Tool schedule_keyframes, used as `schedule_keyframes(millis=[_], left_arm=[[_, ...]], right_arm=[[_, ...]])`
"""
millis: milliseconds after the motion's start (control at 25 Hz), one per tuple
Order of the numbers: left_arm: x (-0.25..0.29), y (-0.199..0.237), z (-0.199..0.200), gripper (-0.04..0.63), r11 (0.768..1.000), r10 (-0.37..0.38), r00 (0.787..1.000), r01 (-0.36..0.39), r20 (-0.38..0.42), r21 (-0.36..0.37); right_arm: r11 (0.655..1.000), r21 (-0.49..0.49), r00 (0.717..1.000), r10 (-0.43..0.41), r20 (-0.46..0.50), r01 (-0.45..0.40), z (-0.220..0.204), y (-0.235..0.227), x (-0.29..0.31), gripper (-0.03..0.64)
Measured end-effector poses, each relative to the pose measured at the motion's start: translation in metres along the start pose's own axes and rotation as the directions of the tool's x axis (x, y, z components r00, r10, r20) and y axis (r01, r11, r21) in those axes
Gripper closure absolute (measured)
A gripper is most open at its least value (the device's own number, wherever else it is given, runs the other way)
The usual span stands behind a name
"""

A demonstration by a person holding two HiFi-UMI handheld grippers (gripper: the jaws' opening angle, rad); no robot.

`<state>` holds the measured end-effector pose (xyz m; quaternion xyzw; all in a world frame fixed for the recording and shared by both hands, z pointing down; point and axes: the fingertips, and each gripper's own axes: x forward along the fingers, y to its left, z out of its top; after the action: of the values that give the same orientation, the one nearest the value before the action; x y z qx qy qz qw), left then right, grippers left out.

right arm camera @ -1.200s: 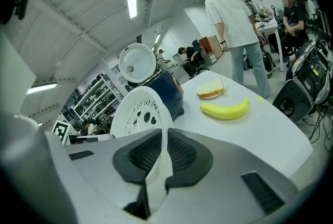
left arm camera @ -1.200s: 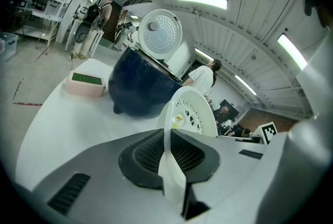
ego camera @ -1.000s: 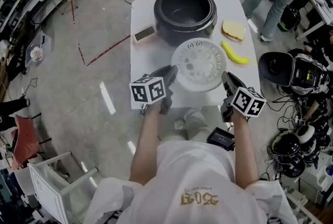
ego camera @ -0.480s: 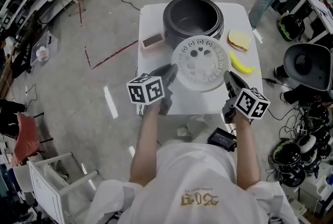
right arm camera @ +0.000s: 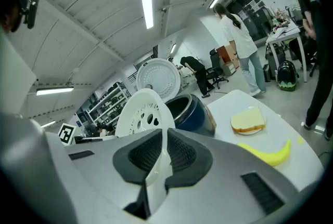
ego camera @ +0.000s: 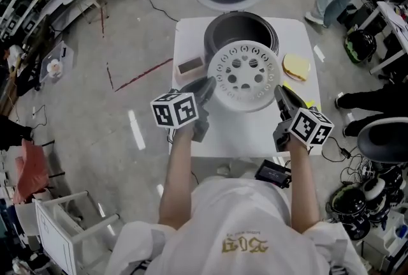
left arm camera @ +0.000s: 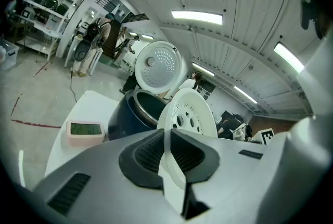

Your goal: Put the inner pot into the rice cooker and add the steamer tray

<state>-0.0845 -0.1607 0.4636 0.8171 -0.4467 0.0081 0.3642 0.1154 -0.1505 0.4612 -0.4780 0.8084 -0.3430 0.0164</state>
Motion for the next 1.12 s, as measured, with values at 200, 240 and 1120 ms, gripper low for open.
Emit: schedule_keyframes(millis=[200, 240, 1120], left_arm=[[0.01, 0.011, 0.026, 0.545, 1.0, 0.006, 1.0, -0.006, 0.019, -0.008], [0.012, 0.013, 0.032, 0.545, 1.0, 0.009, 1.0, -0.009, 0.025, -0.01], [-0.003, -0.01, 0.059, 0.546, 0.999, 0.027, 0.994, -0.023, 0.102, -0.039]], right_arm=[[1.0, -0.011, 1.0, 0.027, 0.006, -0.027, 0.022, 0.005, 0.024, 0.575], [0.999, -0.018, 1.0, 0.03, 0.007, -0.03, 0.026, 0.006, 0.03, 0.576], [0.99, -0.084, 0.993, 0.114, 0.036, -0.111, 0.067, 0.028, 0.026, 0.577]])
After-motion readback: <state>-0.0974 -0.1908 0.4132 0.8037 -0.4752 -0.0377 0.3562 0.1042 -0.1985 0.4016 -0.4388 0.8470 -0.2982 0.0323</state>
